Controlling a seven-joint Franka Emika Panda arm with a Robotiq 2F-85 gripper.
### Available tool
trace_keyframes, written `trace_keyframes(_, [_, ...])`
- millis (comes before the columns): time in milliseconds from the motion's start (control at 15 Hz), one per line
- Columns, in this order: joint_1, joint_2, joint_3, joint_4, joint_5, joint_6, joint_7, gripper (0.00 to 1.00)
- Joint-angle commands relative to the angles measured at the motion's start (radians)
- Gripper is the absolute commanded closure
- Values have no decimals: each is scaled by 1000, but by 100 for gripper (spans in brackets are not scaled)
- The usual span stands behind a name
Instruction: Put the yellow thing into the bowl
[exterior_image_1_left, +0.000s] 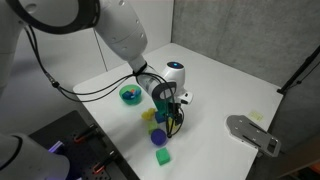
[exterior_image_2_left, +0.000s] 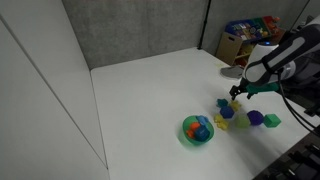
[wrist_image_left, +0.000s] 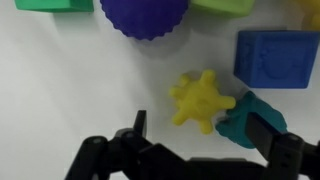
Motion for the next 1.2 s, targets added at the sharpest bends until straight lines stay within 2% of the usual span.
trace_keyframes(0, [17, 38, -15, 38, 18, -17, 15, 0])
trace_keyframes(133, [25, 53, -21, 43, 16, -22, 21, 0])
trace_keyframes(200, [27, 59, -23, 44, 14, -22, 20, 17])
trace_keyframes(533, [42, 71, -32, 41, 9, -9, 19, 60])
trace_keyframes(667, [53, 70, -42, 40, 2, 1, 20, 74])
trace_keyframes(733, [60, 69, -48, 40, -1, 4, 22, 76])
trace_keyframes(1000, [82, 63, -63, 41, -6, 6, 21, 62])
trace_keyframes(1067, [88, 63, -67, 40, -8, 6, 22, 41])
trace_keyframes(1133, [91, 61, -69, 40, -8, 7, 21, 40])
